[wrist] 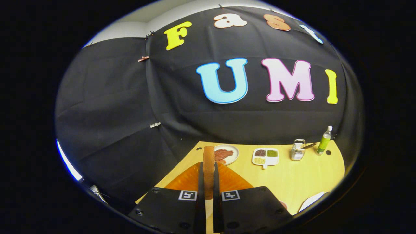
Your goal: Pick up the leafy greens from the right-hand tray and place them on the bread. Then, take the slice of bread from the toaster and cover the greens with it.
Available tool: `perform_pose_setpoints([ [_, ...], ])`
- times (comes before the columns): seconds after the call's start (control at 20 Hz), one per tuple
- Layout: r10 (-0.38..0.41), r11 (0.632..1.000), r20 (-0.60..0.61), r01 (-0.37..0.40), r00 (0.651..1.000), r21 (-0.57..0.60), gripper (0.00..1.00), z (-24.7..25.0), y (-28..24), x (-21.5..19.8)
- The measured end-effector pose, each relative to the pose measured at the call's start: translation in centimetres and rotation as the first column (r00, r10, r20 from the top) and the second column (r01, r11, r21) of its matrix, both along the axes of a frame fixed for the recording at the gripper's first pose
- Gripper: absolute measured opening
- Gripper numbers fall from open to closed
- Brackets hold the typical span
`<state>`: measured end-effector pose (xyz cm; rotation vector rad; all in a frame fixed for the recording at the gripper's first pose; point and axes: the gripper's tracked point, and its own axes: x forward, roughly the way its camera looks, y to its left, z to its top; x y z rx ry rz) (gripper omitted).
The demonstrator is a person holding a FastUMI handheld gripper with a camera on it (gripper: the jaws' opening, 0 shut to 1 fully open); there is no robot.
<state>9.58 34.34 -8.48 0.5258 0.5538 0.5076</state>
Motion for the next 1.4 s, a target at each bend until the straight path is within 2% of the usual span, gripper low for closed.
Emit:
perform_pose_setpoints([
  [0.2, -0.051, 0.995, 0.020, 0.053, 0.998, -0.084, 0.13, -3.5, -6.3, -1.2],
  [0.3, -0.053, 0.991, -0.029, 0.049, 0.998, -0.128, 0.13, -7.4, -7.7, -2.8],
  [0.5, -0.042, 0.996, -0.192, 0.027, 0.981, -0.080, 0.13, -14.9, -7.1, -6.8],
  [0.7, -0.051, 0.999, -0.366, 0.047, 0.929, -0.019, 0.13, -21.1, -5.8, -10.4],
  [0.85, -0.040, 0.998, -0.419, 0.053, 0.907, 0.018, 0.13, -22.9, -4.6, -10.9],
  [1.0, -0.044, 0.997, -0.426, 0.066, 0.904, 0.036, 0.13, -23.8, -4.1, -10.9],
  [1.15, -0.055, 0.998, -0.432, 0.042, 0.900, -0.041, 0.13, -26.6, -4.9, -11.9],
  [1.25, -0.088, 0.990, -0.426, 0.032, 0.900, -0.135, 0.13, -29.1, -6.4, -12.2],
  [1.4, -0.079, 0.978, -0.416, -0.012, 0.906, -0.210, 0.13, -31.1, -7.2, -12.8],
])
